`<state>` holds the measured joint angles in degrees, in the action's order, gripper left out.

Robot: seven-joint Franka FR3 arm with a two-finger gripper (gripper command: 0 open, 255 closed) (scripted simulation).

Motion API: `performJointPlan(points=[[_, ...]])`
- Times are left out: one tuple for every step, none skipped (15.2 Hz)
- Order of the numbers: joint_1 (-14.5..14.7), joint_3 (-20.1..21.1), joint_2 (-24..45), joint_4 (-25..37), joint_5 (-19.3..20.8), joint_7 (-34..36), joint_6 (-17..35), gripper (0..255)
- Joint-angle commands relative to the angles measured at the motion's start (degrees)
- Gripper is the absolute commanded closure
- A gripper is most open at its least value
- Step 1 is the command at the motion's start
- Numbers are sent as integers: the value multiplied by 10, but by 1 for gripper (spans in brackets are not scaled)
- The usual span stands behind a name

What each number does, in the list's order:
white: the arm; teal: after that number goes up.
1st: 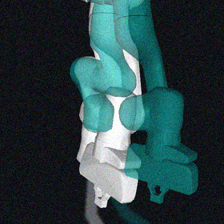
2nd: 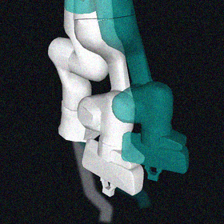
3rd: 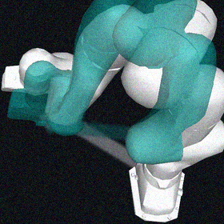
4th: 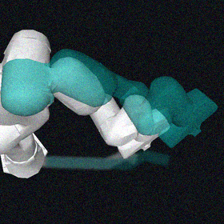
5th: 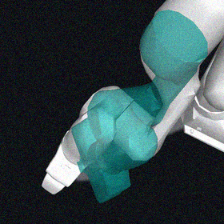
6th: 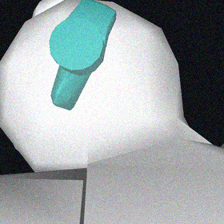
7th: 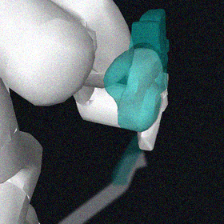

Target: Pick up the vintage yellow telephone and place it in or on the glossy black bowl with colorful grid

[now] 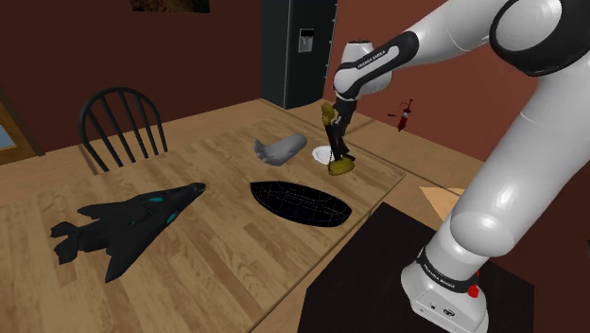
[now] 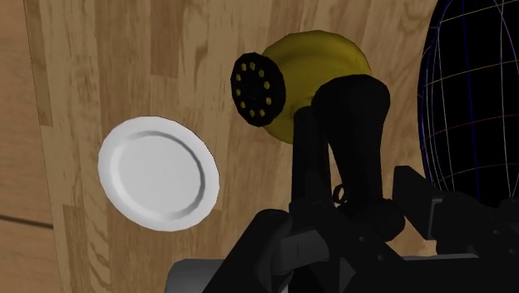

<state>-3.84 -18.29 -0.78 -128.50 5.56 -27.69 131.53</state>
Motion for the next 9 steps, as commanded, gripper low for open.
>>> performJointPlan(points=[[0, 0, -8, 8, 2, 0, -16, 255], [0, 0, -12, 12, 3, 0, -24, 255], [0, 1, -16, 16, 4, 1, -31, 255], [0, 1, -20, 20, 5, 1, -39, 255], [1, 1, -24, 25, 6, 1, -47, 255], [1, 2, -27, 29, 7, 2, -55, 255], [1, 2, -30, 33, 7, 2, -62, 255], [1, 2, -32, 36, 8, 2, -67, 255], [7, 9, -45, 24, 12, 18, -68, 255]])
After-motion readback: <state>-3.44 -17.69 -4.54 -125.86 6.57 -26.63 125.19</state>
